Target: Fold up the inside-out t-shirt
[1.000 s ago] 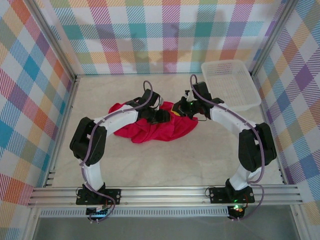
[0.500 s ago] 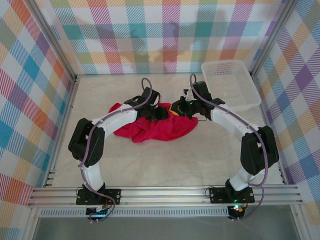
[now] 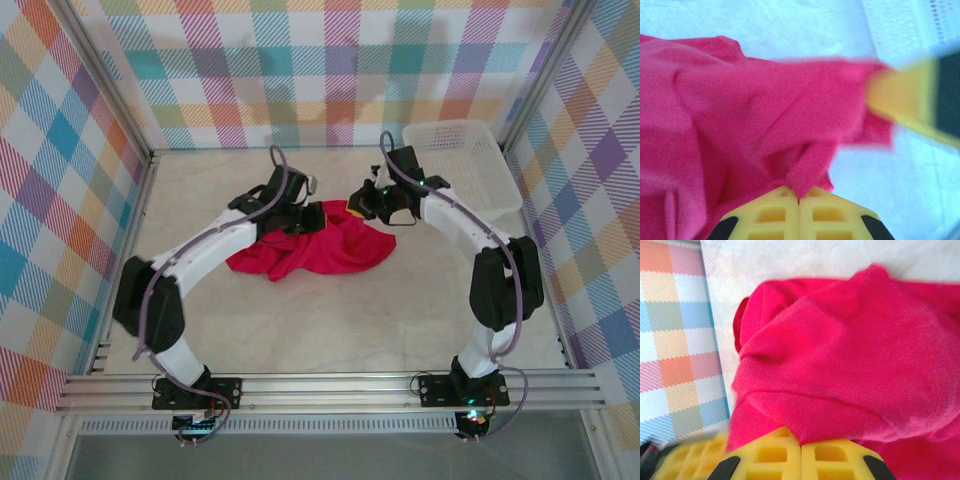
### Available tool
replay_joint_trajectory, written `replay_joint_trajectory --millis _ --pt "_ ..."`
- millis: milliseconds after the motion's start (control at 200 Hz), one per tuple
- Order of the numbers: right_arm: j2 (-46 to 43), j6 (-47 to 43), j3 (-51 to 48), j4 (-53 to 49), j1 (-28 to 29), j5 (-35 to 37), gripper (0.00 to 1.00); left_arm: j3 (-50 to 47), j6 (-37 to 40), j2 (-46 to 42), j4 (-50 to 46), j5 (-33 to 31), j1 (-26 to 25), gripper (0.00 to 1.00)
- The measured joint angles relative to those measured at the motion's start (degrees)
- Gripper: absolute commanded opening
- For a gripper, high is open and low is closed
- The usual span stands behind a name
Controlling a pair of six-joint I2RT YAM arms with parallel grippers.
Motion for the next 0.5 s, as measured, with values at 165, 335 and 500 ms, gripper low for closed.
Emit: replay_joint_trajectory --millis 165,335,500 --pt "8.6 -2.1 10.4 -4.4 -2.5 -0.7 0.0 -10.9 -1.7 -14.1 2.9 0.9 -0.3 0.0" --pt "13.0 -2.8 13.9 -7.6 -2.6 -3.0 0.0 -20.5 -3.8 -18.2 5.9 0.7 -0.3 0.0" --pt "10.8 -2.9 8.9 -7.5 -0.8 -3.0 0.13 -25.3 -5.8 -16.2 7.0 0.5 -1.0 0.0"
